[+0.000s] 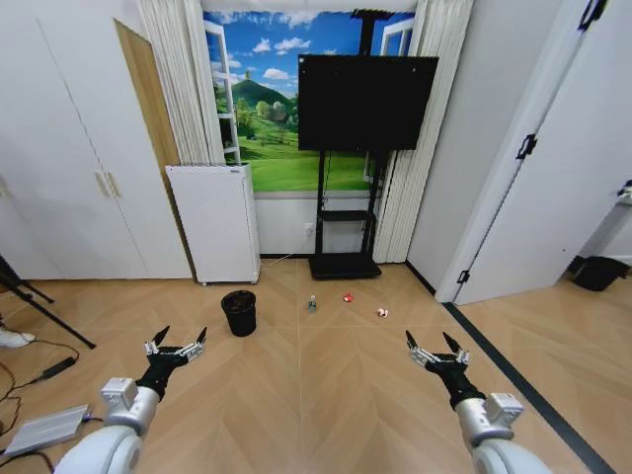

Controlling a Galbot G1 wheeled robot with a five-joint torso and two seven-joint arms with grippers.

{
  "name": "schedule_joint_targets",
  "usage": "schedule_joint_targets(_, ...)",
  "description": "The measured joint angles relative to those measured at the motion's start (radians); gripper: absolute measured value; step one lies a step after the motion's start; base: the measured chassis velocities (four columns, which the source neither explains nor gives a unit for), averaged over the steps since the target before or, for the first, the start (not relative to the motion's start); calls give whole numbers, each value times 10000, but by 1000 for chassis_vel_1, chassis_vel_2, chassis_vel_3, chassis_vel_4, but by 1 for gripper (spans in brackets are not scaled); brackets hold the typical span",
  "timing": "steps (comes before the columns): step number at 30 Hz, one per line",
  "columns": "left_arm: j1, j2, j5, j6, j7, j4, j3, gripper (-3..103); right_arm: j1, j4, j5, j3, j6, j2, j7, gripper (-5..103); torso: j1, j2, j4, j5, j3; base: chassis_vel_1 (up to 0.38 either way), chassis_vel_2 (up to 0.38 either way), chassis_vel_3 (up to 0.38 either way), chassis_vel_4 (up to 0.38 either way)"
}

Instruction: Pick up the trash bin and place the garbage on the floor into it.

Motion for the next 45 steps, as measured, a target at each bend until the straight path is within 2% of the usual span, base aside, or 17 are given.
schedule_joint_targets(45, -28, -52, 4, -30, 28, 9, 23, 100, -95, 82, -90, 106, -28, 93, 22, 100, 0, 0, 0, 0, 0, 0, 0, 0, 0)
